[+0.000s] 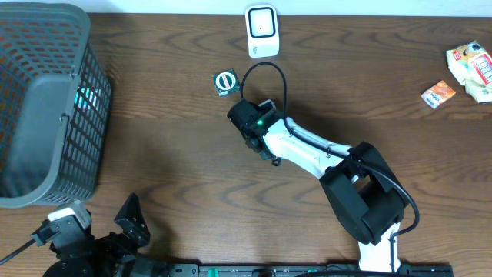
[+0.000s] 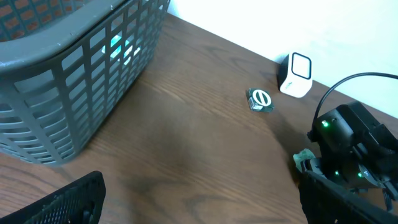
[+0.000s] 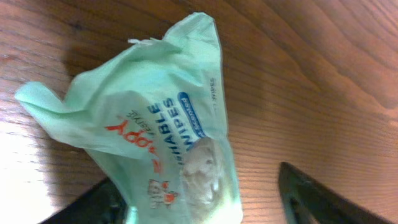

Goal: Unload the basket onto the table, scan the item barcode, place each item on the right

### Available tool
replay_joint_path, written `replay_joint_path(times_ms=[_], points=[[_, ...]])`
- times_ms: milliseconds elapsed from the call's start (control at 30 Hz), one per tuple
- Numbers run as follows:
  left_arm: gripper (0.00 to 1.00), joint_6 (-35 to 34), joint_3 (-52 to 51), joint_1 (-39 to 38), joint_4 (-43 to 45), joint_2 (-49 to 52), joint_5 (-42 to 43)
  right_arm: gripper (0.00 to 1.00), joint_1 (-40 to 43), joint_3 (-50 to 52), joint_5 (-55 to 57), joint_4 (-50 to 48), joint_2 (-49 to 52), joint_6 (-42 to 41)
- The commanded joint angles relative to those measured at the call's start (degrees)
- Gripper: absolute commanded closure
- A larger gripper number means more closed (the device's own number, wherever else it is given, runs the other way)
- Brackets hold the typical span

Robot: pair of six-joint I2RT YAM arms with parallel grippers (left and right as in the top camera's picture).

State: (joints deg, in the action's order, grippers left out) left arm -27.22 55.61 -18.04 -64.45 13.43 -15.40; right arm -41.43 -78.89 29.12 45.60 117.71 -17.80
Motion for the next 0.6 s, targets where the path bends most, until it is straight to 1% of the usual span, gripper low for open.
replay_joint_path(times_ms=[0,33,133,167,200,267,300,400,467,567], points=[[0.02,-0.5,-0.3,0.2,0.0,-0.1,-1.0,0.44,-0.2,0.4,-2.8,-1.2,0.5,-0.8],[0.02,-0.5,-0.3,0.2,0.0,-0.1,-1.0,0.48,-0.2,0.9,-3.2,-2.2,0.7,-0.5],[0.02,-0.5,-0.3,0.2,0.0,-0.1,-1.0,0.51,-0.1,2.3,-3.2,-4.1,0.9,0.7],[0.02,-0.5,-0.3,0.2,0.0,-0.1,-1.0,0.56,-0.1,2.4,-3.2,-4.3,1.1,1.4],[0.02,-0.5,-0.3,0.2,0.0,-0.1,-1.0,0.66,-0.1,2.5,-3.2,-4.3,1.4,1.4],[0.02,-0.5,-0.3,0.2,0.0,-0.1,-1.0,0.93,0.0,2.5,-4.7,-4.3,1.5,1.9],[0.02,-0.5,-0.3,0.2,0.0,-0.1,-1.0,0.99,0.1,2.4,-6.4,-4.6,1.5,2.4],[0.03,-0.5,-0.3,0.2,0.0,-0.1,-1.0,0.99,0.7,0.9,-10.0,-3.6,0.9,2.7],[0.02,-0.5,-0.3,0.2,0.0,-0.1,-1.0,0.99,2.0,-1.8,-13.4,-1.1,0.0,2.7],[0.02,-0.5,-0.3,0.2,0.0,-0.1,-1.0,0.99,4.7,-6.1,-23.9,2.3,-1.3,5.4]])
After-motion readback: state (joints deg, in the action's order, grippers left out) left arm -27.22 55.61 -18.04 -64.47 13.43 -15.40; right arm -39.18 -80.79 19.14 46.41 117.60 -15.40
